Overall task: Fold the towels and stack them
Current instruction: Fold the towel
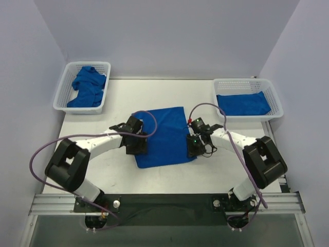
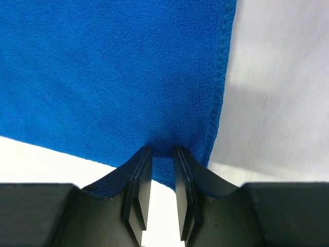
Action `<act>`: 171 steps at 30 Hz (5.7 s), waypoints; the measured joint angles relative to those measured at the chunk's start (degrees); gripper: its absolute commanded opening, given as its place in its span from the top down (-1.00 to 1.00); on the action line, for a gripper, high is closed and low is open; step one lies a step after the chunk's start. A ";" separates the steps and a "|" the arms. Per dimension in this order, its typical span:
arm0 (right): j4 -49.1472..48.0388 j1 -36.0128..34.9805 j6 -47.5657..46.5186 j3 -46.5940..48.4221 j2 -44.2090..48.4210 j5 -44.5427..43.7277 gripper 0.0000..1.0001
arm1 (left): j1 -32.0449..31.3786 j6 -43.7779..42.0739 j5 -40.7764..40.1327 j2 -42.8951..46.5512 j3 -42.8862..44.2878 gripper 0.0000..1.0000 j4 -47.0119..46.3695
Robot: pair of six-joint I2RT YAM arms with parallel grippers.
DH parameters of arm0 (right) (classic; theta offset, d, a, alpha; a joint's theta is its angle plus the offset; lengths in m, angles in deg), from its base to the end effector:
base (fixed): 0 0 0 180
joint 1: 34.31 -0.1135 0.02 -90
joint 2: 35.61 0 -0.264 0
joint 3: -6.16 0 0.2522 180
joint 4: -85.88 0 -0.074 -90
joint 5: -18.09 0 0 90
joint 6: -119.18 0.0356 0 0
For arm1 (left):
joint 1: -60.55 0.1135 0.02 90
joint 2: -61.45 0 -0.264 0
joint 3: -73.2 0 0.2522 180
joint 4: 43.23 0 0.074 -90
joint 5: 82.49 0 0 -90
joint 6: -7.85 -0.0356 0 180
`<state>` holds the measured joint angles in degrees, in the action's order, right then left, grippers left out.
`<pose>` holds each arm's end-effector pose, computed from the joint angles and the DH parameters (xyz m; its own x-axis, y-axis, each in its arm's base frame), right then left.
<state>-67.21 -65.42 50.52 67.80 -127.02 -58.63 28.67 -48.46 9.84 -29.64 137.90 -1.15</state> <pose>0.2570 0.1646 0.1614 -0.8887 -0.1226 -0.4418 -0.3087 0.8725 0.3787 0.2465 -0.1550 0.1634 -0.9570 -0.0575 -0.2844 0.0115 0.9719 -0.2350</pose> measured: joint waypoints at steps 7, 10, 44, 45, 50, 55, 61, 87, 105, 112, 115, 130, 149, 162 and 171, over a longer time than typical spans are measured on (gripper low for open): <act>9.03 -0.11 0.90 -6.36 6.80 6.82 0.35 | -4.48 -2.62 4.72 9.84 -6.91 -0.69 6.12; 13.29 0.02 -0.37 -6.43 8.63 8.33 0.21 | -4.68 -4.07 4.37 14.60 -6.78 -0.85 10.80; -1.46 15.39 -13.77 33.46 -25.07 13.25 -0.49 | 15.98 -21.46 6.67 -16.26 16.70 -0.08 -10.38; -1.66 15.39 -13.75 33.66 -25.73 13.27 -0.49 | 15.98 -21.46 6.97 -16.52 16.83 0.01 -10.73; -3.15 15.41 -13.25 35.93 -27.96 13.99 -0.48 | 15.98 -21.94 7.43 -17.14 17.03 0.25 -11.13; -3.80 15.72 -12.63 37.44 -29.62 14.88 -0.37 | 15.98 -22.45 7.43 -17.25 17.07 0.31 -11.06; -4.39 15.87 -12.48 37.53 -30.36 17.97 -0.09 | 16.02 -22.97 7.43 -17.25 17.07 0.31 -11.02; -4.55 17.31 -12.46 39.63 -33.11 24.55 -0.04 | 16.55 -25.16 7.96 -16.28 15.96 0.17 -11.23; -2.38 17.99 -12.59 43.34 -36.52 25.99 0.63 | 17.68 -25.86 8.59 -16.65 15.85 0.88 -10.71; -1.77 18.03 -12.33 45.27 -38.38 27.67 1.00 | 17.75 -25.86 8.72 -17.16 16.65 1.00 -10.03; -1.77 18.03 -12.39 45.27 -38.36 27.65 1.00 | 17.81 -25.92 8.70 -17.29 17.18 1.00 -9.35; -7.78 18.05 -12.48 35.41 -17.73 15.06 1.00 | 17.73 -29.97 4.72 -7.30 22.97 1.00 -8.35; -13.40 17.35 -14.97 26.21 16.44 15.23 1.00 | 8.92 -39.26 2.58 30.32 20.96 1.00 -14.62; -10.73 14.91 -16.87 20.41 33.97 17.27 1.00 | 7.58 -36.94 4.22 41.57 16.83 1.00 -12.37; -12.20 15.10 -14.78 20.87 11.23 10.91 1.00 | 11.82 -30.08 3.76 14.91 8.50 1.00 -19.80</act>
<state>-79.41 -50.32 35.74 88.67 -115.79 -47.73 40.49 -78.53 13.60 -14.73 146.40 -20.96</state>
